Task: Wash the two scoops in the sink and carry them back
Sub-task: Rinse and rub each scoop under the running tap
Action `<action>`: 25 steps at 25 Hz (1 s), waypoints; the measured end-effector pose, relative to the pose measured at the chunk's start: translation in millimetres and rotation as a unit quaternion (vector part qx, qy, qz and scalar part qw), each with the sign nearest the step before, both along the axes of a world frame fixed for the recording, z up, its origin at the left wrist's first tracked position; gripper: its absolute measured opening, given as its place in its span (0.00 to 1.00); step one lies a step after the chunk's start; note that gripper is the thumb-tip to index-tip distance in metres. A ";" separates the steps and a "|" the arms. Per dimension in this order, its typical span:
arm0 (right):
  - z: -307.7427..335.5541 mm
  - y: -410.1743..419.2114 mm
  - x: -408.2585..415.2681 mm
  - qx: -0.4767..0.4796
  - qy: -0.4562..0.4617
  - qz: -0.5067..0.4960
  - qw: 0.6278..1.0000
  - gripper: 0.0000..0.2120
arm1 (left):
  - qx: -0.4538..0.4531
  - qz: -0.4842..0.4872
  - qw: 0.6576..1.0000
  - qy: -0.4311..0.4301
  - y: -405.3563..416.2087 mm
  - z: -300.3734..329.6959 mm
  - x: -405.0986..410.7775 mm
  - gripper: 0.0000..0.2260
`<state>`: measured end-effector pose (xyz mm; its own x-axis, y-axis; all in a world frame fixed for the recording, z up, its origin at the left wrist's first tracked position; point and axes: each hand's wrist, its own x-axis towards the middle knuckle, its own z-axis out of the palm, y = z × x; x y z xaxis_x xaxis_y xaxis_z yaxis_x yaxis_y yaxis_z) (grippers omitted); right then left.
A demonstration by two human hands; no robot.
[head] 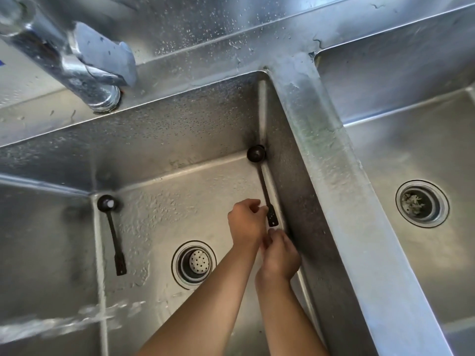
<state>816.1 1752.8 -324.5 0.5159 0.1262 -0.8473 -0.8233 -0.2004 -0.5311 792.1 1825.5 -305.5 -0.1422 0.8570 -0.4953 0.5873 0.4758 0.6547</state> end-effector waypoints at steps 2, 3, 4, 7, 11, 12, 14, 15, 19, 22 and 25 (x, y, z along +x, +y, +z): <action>4.2 -6.8 -6.7 -0.001 -0.004 0.025 1.000 0.11 | -0.003 -0.014 1.000 -0.004 -12.8 9.7 -9.9 0.13; 7.6 -10.0 -11.3 -0.008 -0.007 0.045 0.999 0.13 | -0.008 -0.015 1.000 -0.004 -19.2 13.9 -17.1 0.13; 11.6 -13.0 -16.0 -0.015 -0.010 0.074 0.997 0.15 | -0.016 -0.010 1.000 -0.005 -26.6 18.1 -25.7 0.13; 28.8 -20.3 -25.3 -0.029 -0.038 0.212 0.976 0.15 | -0.049 -0.002 0.999 -0.002 -50.6 30.3 -50.9 0.14; 65.4 -38.0 -35.2 -0.044 -0.142 0.476 0.867 0.16 | -0.078 0.002 0.997 -0.009 -94.7 53.9 -90.8 0.11; 76.5 -42.1 -38.0 -0.046 -0.148 0.508 0.847 0.17 | -0.090 0.007 0.996 -0.005 -105.0 62.1 -102.4 0.10; 93.7 -46.6 -43.7 -0.049 -0.155 0.545 0.822 0.16 | -0.108 0.024 0.994 0.007 -120.0 76.0 -123.9 0.08; 102.7 -47.6 -49.6 -0.049 -0.159 0.565 0.808 0.16 | -0.115 0.038 0.992 0.015 -124.9 84.3 -137.4 0.10; 128.3 -47.9 -86.9 -0.049 -0.178 0.634 0.751 0.13 | -0.128 0.099 0.987 0.003 -134.1 105.3 -191.8 0.12; 127.6 -47.7 -120.6 -0.058 -0.191 0.668 0.717 0.10 | -0.124 0.143 0.982 -0.005 -132.9 108.9 -225.8 0.10; 112.9 -46.1 -162.2 -0.062 -0.179 0.723 0.664 0.11 | -0.117 0.176 0.977 0.003 -127.7 103.1 -260.0 0.09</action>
<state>653.9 1706.8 -211.6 0.1032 0.6498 -0.7531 0.4531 -0.7047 -0.5460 532.1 1697.8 -202.4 -0.4120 0.6169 -0.6706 0.3636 0.7861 0.4998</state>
